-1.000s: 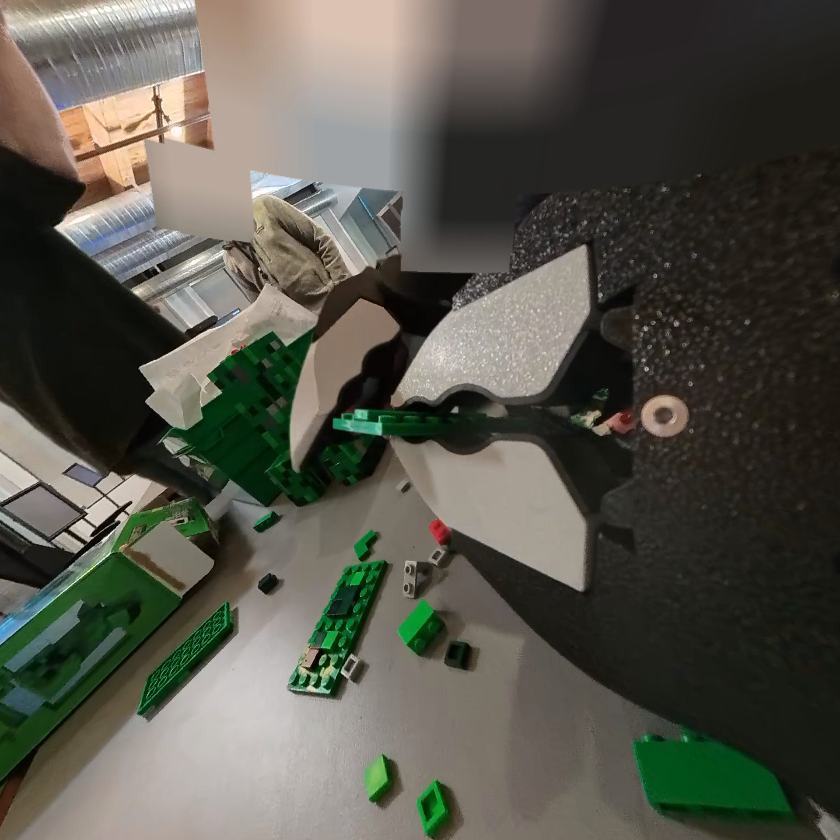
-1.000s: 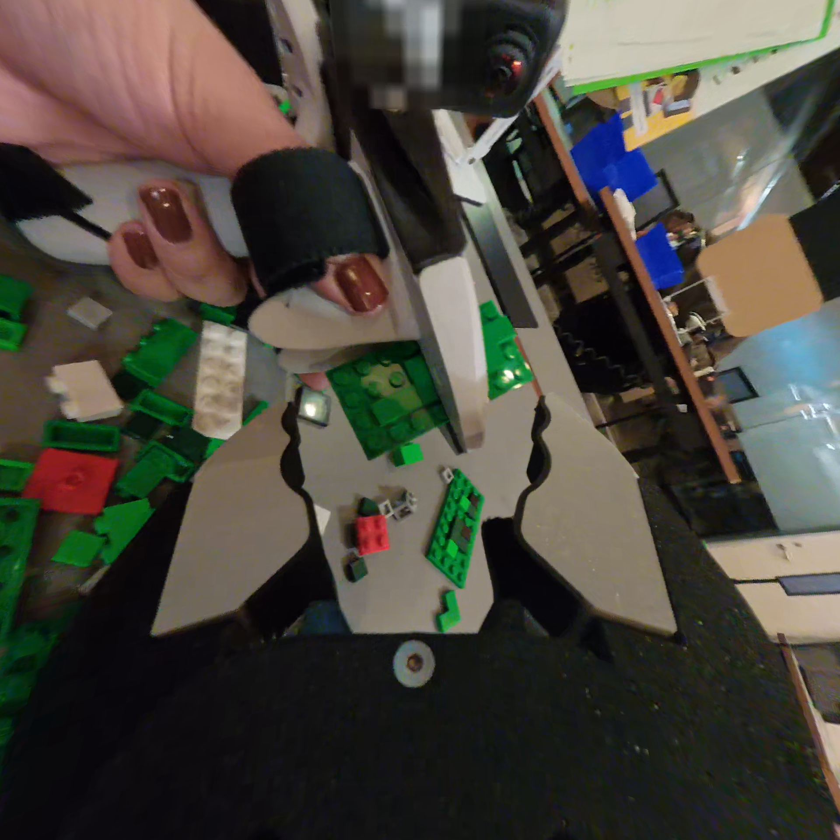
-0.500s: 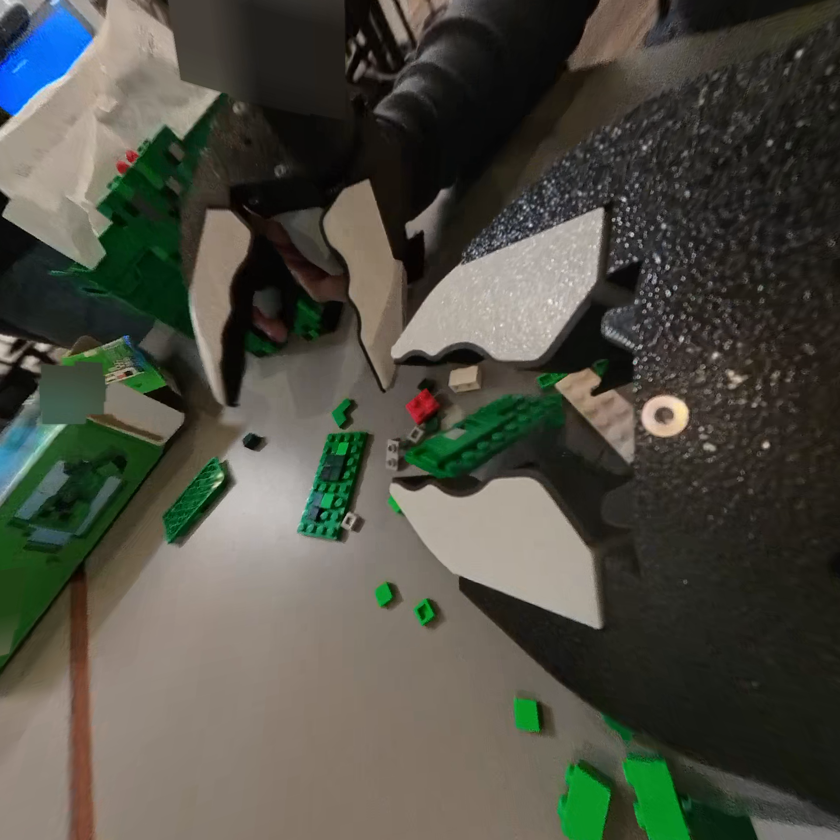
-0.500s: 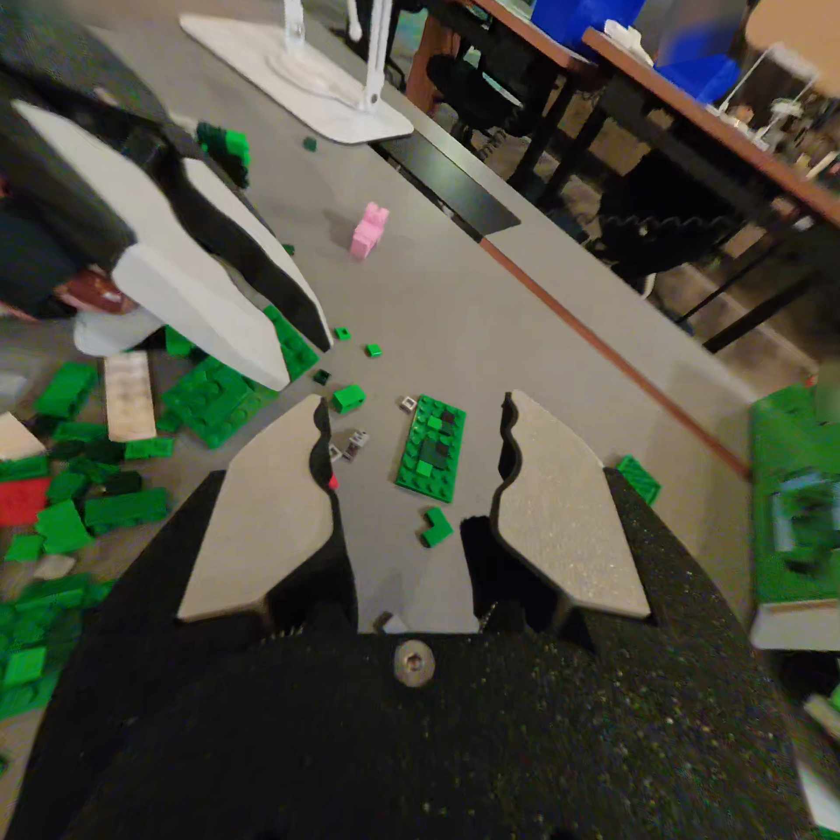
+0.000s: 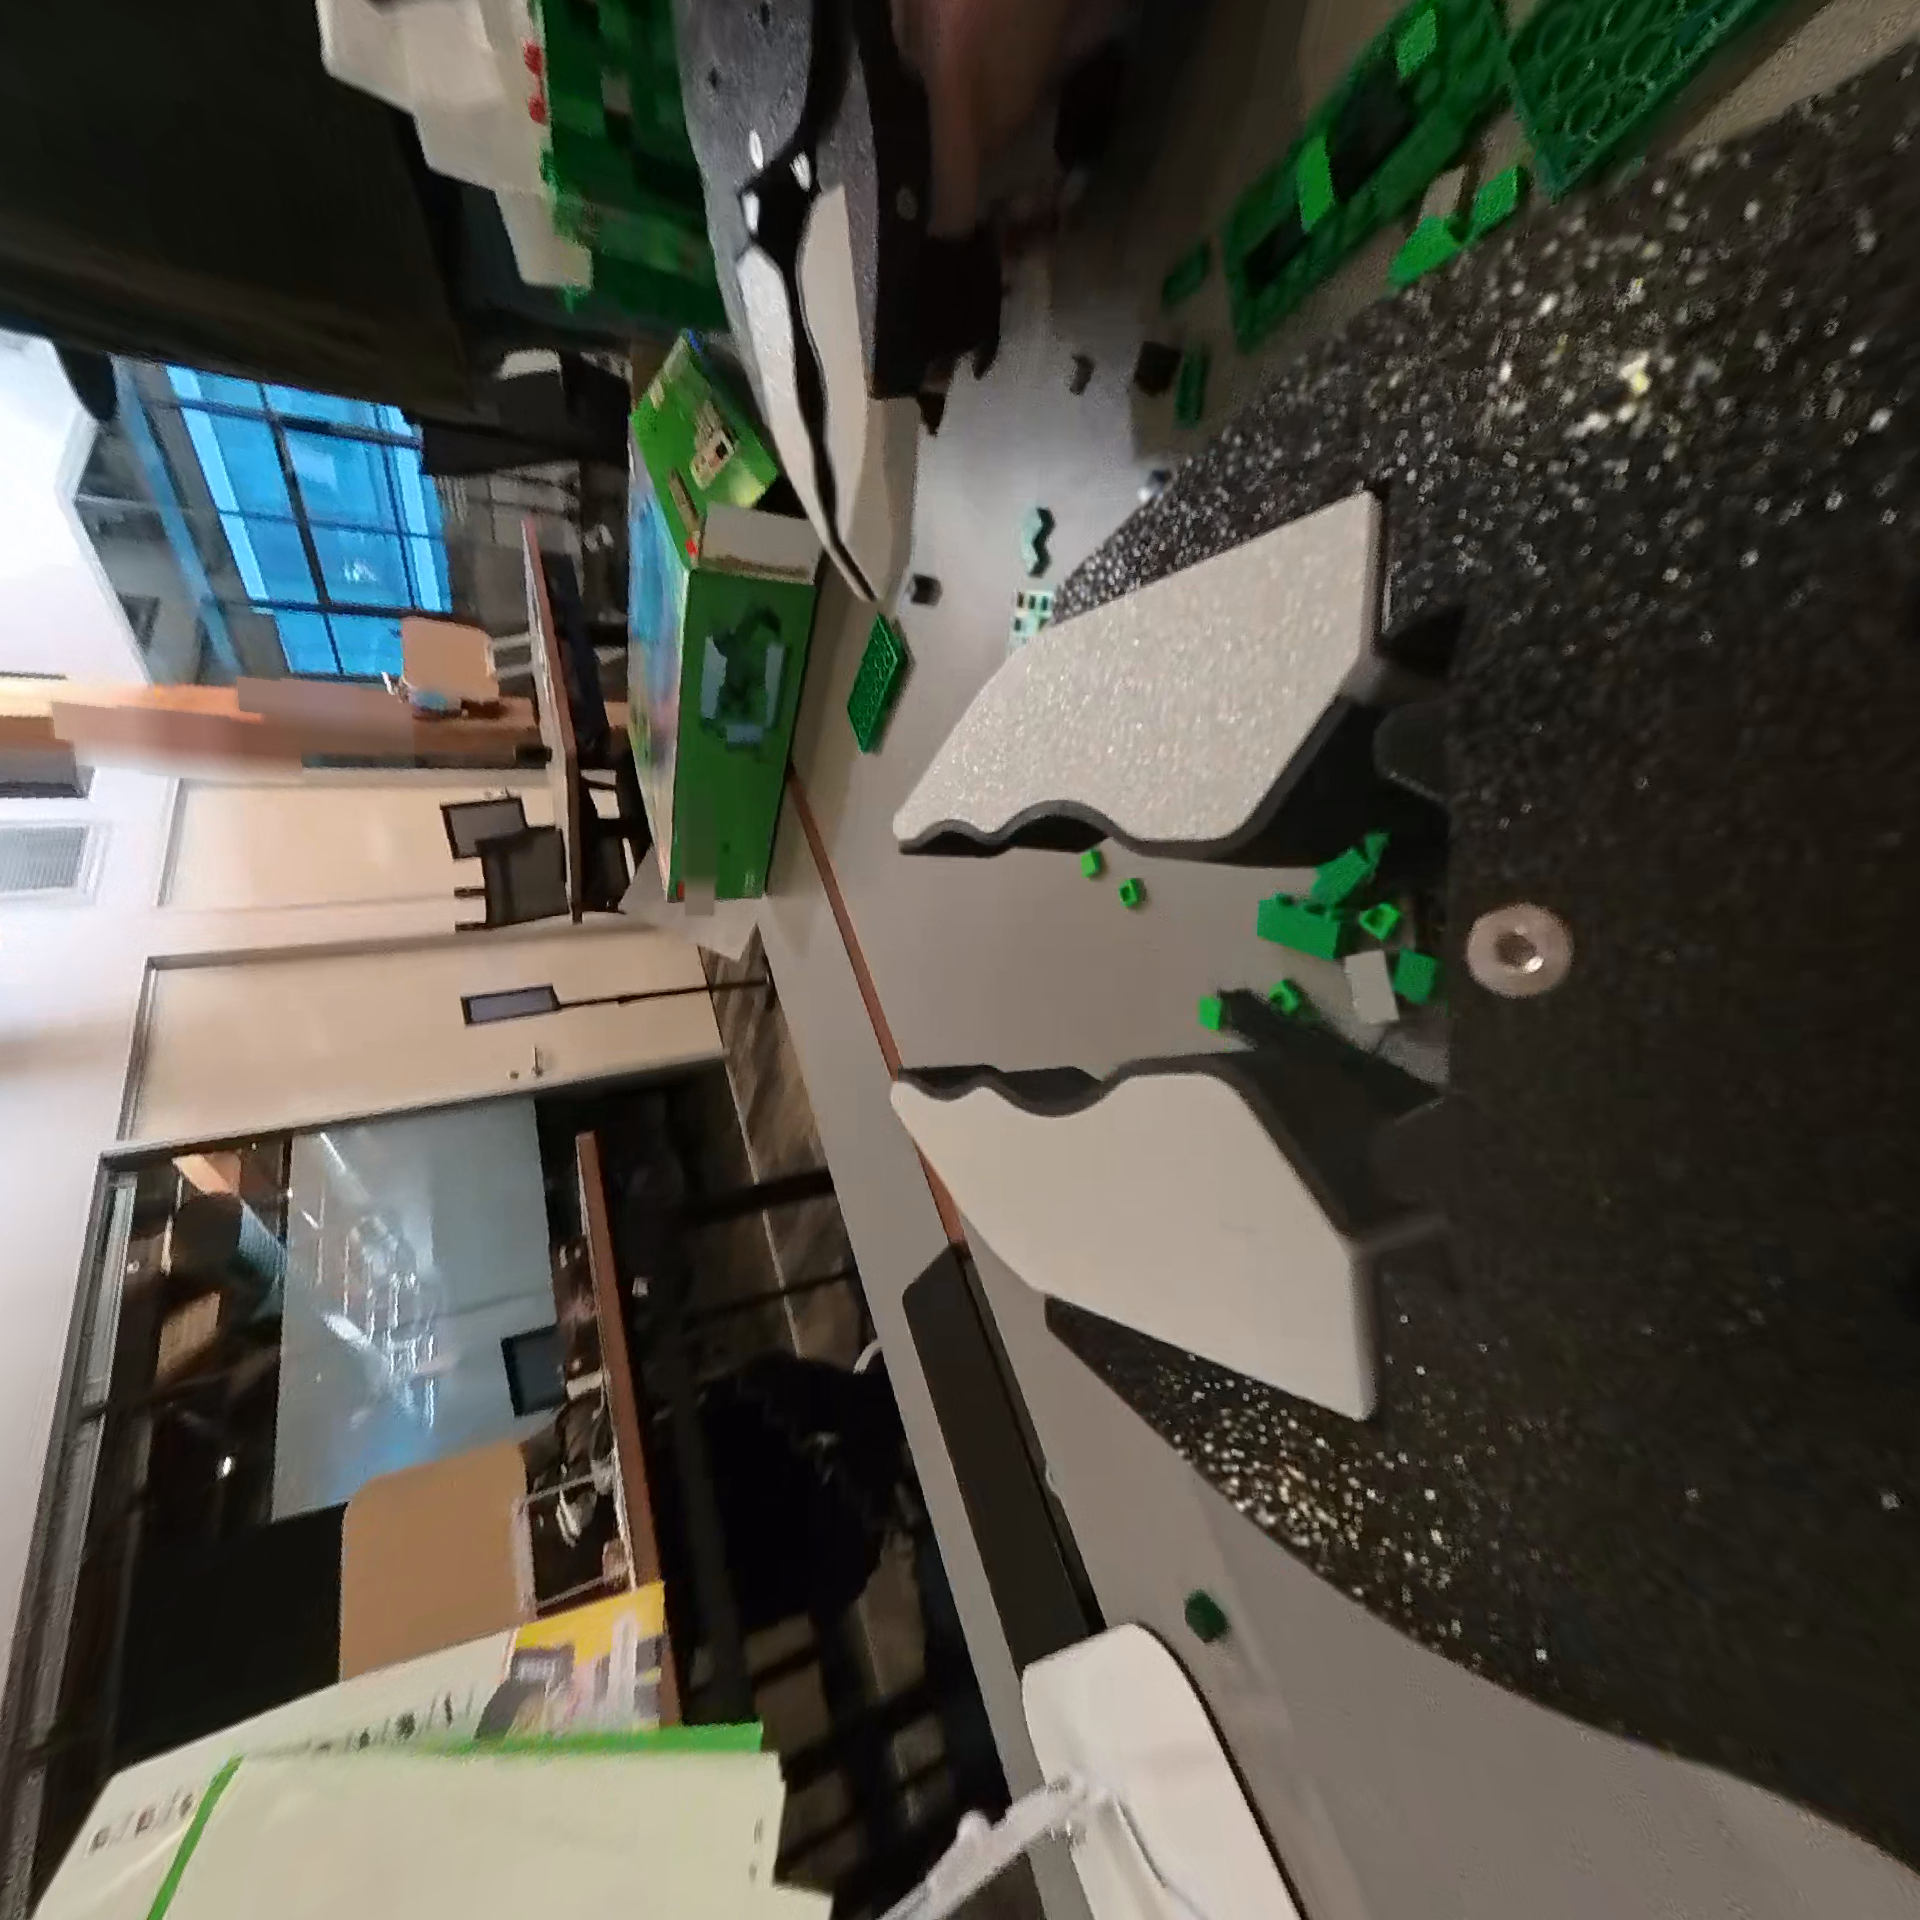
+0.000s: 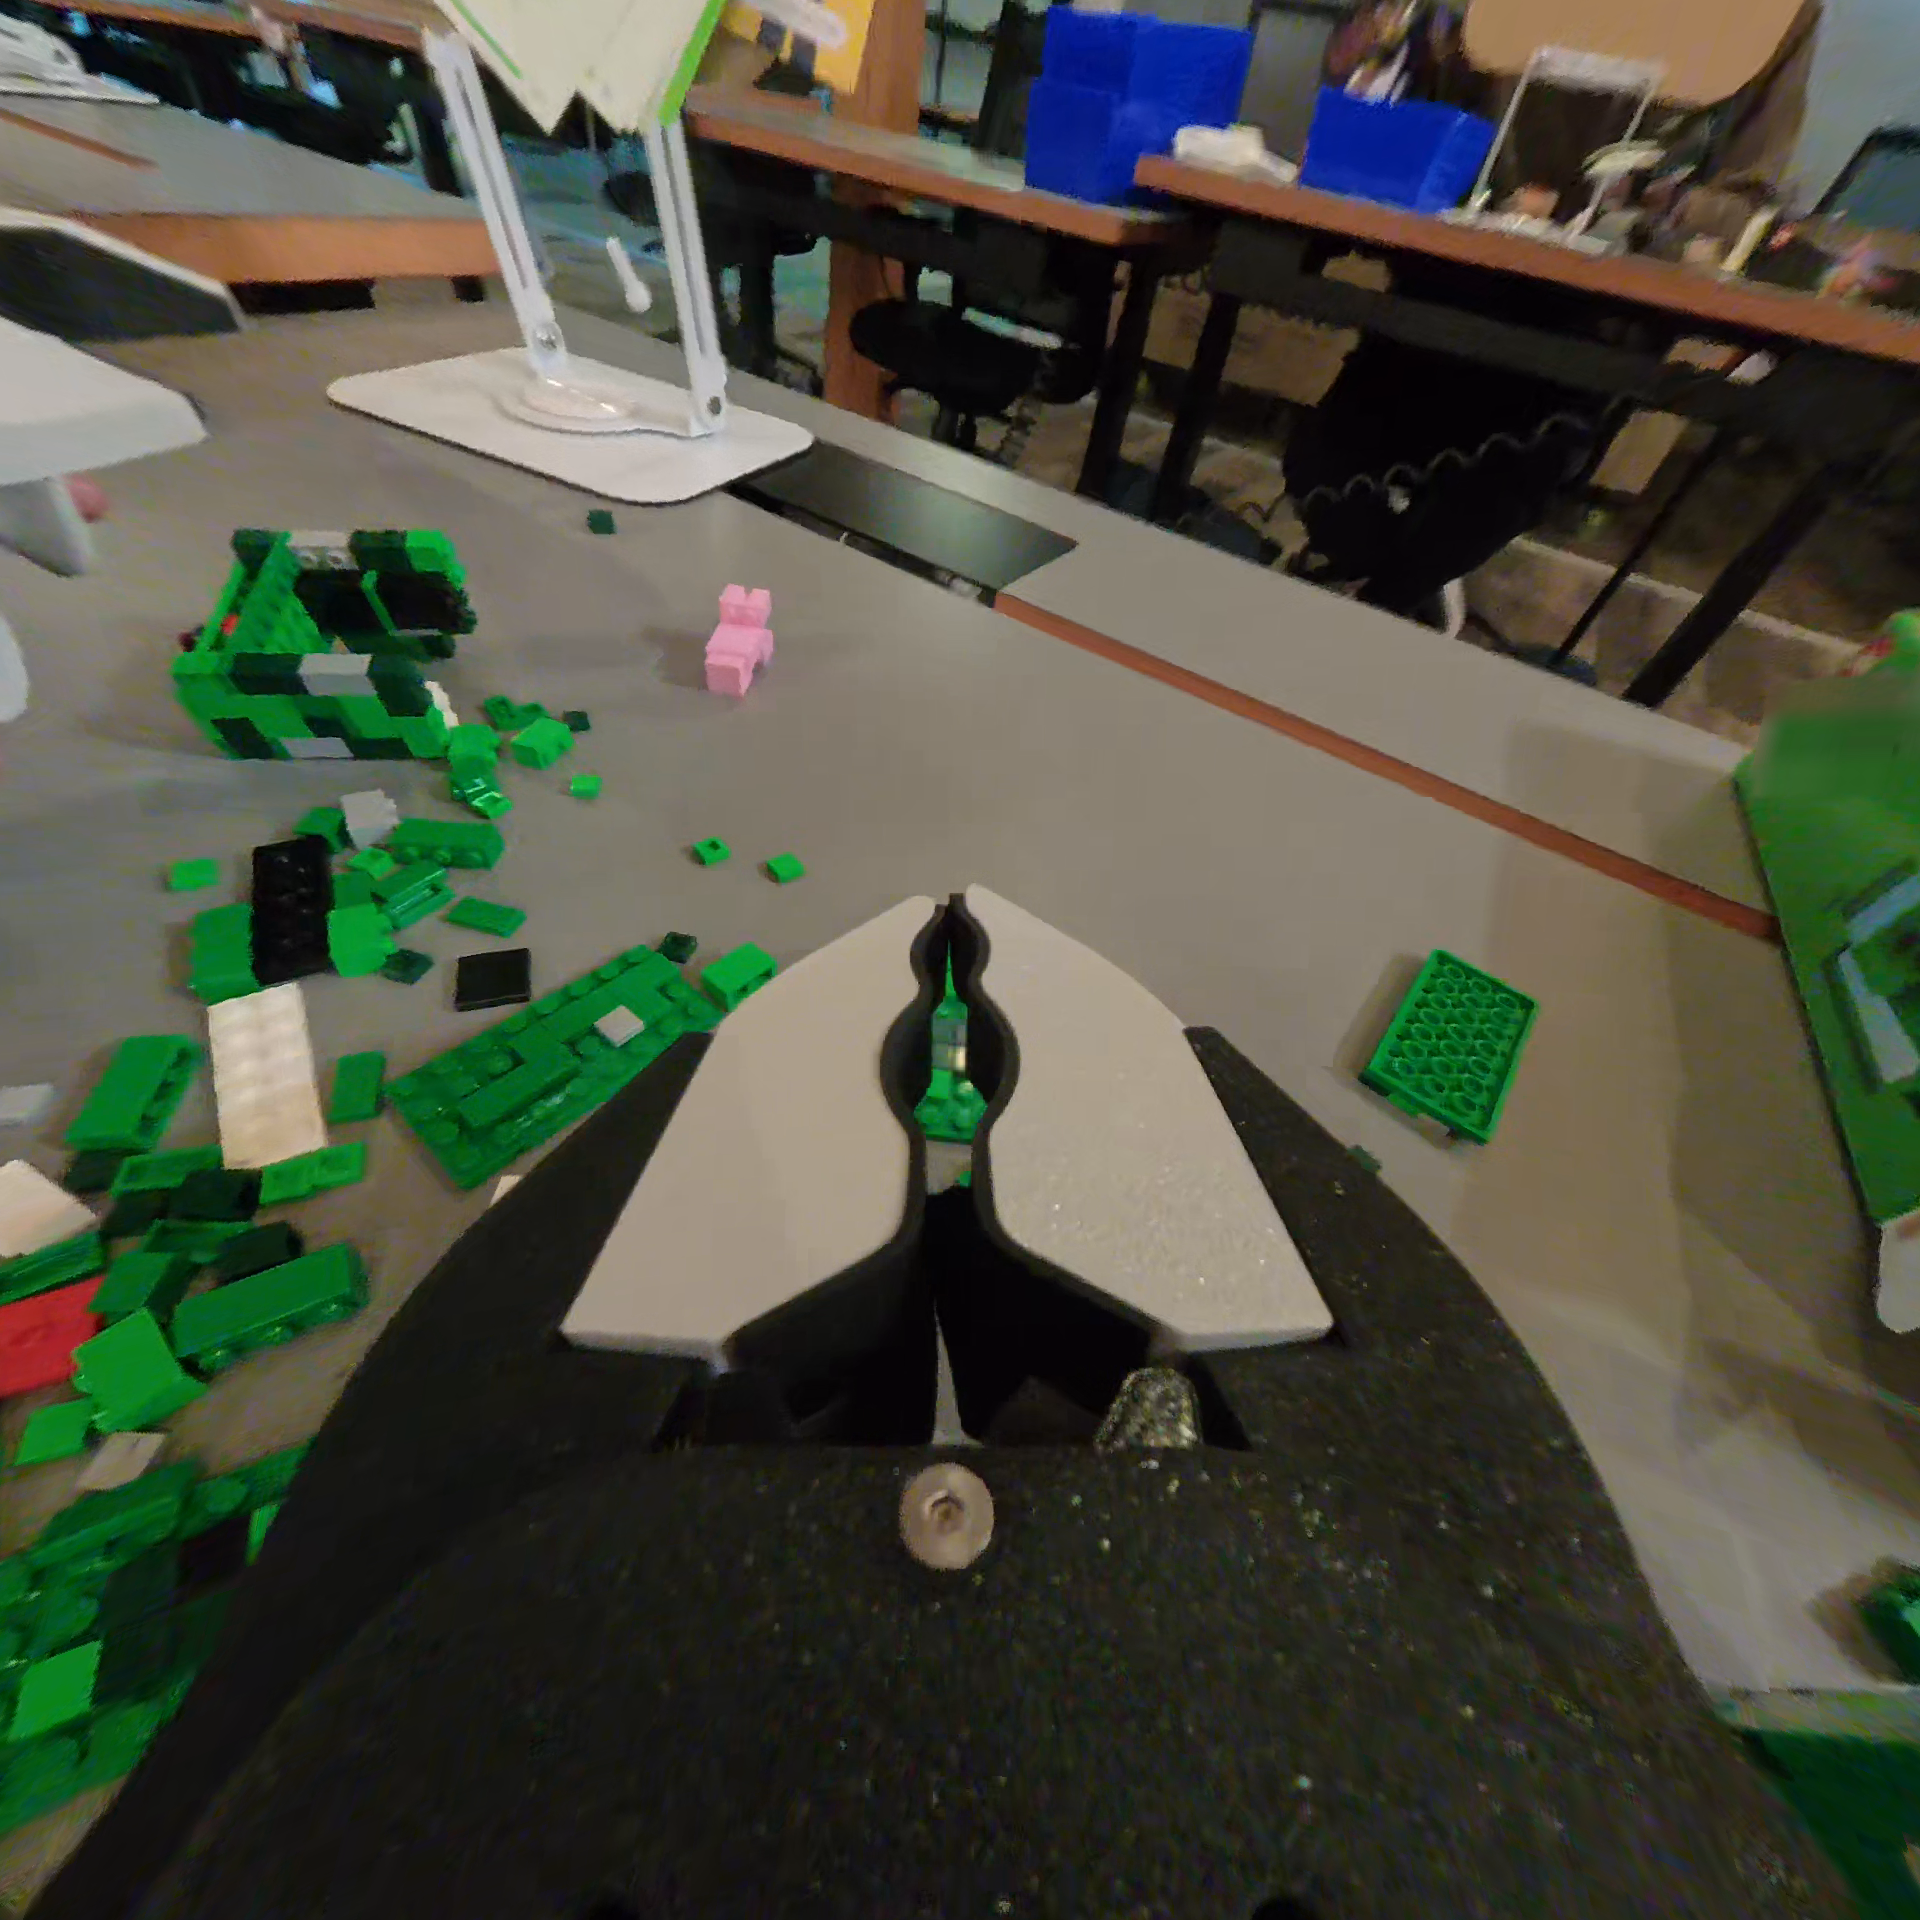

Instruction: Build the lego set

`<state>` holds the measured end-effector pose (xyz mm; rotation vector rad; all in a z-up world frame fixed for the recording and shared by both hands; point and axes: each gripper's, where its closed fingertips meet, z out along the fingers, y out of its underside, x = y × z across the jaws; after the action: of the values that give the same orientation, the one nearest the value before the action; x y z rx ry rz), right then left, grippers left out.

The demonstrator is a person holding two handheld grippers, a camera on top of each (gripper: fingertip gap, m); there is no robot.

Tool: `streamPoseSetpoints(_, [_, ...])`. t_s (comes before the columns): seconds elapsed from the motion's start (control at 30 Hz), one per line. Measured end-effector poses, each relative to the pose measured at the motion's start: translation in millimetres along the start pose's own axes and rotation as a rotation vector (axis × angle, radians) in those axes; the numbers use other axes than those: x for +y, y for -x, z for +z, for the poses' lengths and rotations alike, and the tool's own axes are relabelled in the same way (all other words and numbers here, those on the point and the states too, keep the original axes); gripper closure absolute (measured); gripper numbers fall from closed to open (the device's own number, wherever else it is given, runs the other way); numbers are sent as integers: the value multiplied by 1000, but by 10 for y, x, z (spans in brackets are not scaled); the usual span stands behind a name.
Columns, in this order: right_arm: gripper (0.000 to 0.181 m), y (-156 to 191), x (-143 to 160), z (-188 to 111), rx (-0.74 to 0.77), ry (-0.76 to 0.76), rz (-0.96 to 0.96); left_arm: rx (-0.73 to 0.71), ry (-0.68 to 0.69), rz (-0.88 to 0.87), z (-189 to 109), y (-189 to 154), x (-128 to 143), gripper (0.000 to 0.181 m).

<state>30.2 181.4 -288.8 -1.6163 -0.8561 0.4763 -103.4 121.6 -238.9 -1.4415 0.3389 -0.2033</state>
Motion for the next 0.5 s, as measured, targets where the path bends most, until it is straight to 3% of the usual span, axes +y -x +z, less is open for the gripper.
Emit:
streamPoseSetpoints(0.3, [181,80,-166,4,71,-136,-218,15,-20,13,-13,9,-43,143])
streamPoseSetpoints(0.5, [181,60,-244,-38,100,-205,-230,-19,-142,142,-158,148,-657,134])
